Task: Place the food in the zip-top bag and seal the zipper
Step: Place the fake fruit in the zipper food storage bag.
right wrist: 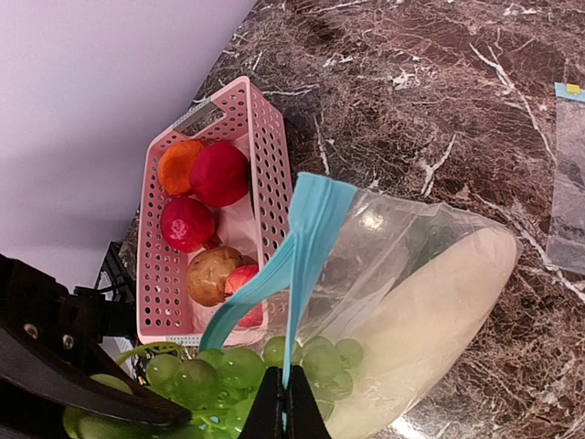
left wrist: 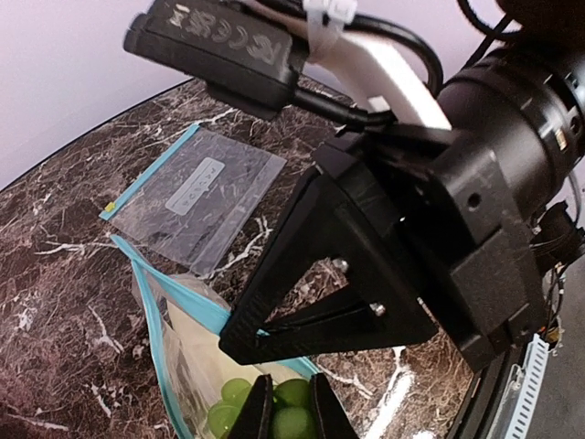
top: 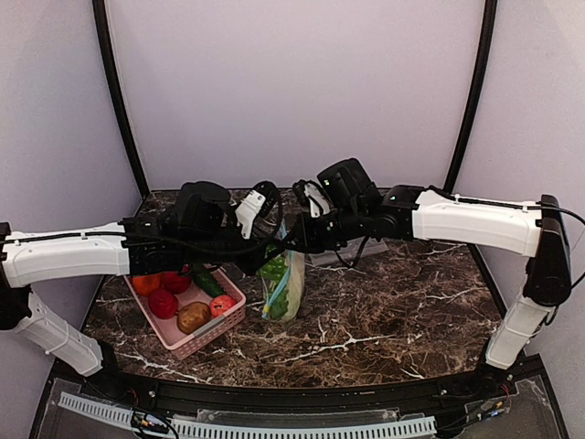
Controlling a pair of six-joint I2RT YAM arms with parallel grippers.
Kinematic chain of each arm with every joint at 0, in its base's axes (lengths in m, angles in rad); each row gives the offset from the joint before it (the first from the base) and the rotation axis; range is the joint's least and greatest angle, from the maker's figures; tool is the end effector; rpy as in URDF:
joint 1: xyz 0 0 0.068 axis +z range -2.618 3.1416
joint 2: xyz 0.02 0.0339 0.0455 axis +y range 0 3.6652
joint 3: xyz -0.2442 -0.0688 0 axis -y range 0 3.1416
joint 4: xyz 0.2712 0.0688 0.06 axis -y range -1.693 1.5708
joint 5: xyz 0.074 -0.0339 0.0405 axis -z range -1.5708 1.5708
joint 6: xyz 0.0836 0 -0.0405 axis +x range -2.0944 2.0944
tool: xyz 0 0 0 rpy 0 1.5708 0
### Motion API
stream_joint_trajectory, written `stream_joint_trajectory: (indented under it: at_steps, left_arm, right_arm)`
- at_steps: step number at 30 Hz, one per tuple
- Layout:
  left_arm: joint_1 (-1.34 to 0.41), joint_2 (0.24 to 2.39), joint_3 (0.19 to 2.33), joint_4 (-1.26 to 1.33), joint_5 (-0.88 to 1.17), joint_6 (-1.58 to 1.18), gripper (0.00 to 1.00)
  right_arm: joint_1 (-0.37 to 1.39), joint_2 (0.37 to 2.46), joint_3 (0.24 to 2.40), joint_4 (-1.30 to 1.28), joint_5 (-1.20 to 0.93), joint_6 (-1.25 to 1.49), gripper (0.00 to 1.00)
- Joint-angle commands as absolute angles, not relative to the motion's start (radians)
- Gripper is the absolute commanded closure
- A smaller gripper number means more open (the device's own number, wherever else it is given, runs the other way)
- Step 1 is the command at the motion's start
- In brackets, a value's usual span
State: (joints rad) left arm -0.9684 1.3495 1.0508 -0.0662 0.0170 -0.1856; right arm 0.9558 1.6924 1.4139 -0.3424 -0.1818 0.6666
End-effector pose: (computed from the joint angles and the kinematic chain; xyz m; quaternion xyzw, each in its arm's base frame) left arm 0.2201 -0.3225 0.2730 0.3187 0.7595 -0.3152 0.4714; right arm 0.2496 0.3795 0.2481 -0.1687 0.8704 0.3858 0.2551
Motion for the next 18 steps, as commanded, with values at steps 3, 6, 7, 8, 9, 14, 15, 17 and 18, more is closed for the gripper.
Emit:
stream_joint_trajectory:
  at_steps: [3, 6, 7, 8, 9, 14, 15, 17, 18]
  left_arm:
    - [-1.021, 1.42, 1.133, -0.156, -0.188, -0.161, 0.98]
    - [-1.022, 1.436, 1.138, -0.17, -0.182, -0.186, 0.92]
    - [-1.022, 1.436, 1.138, -0.177, -0.176, -0.191, 0.87]
    - [-1.022, 1.433, 1.138, -0.182, -0.172, -0.196, 0.85]
    - [-1.022, 1.429, 1.138, -0.187, -0.162, -0.2, 0.78]
    - [-1.021, 1.388, 1.159, -0.213, -0.061, -0.229, 0.52]
    - [-1.022, 1.38, 1.172, -0.221, -0.048, -0.23, 0.46]
    - [-1.02, 1.375, 1.197, -0.255, -0.027, -0.239, 0.39]
    - [-1.021, 1.373, 1.205, -0.279, -0.023, -0.243, 0.35]
  right_arm:
    - [0.964, 1.712, 1.456, -0.329, -0.169, 0.663, 1.0]
    - [0.964, 1.711, 1.454, -0.335, -0.166, 0.662, 1.0]
    - [0.964, 1.711, 1.453, -0.337, -0.162, 0.661, 1.0]
    - [0.964, 1.709, 1.452, -0.337, -0.16, 0.663, 1.0]
    - [0.963, 1.707, 1.45, -0.339, -0.158, 0.661, 1.0]
    - [0.964, 1.704, 1.45, -0.339, -0.154, 0.661, 1.0]
    - [0.963, 1.704, 1.451, -0.34, -0.154, 0.66, 1.0]
    - [0.963, 1.707, 1.453, -0.34, -0.153, 0.658, 1.0]
    - [0.964, 1.708, 1.453, -0.341, -0.153, 0.659, 1.0]
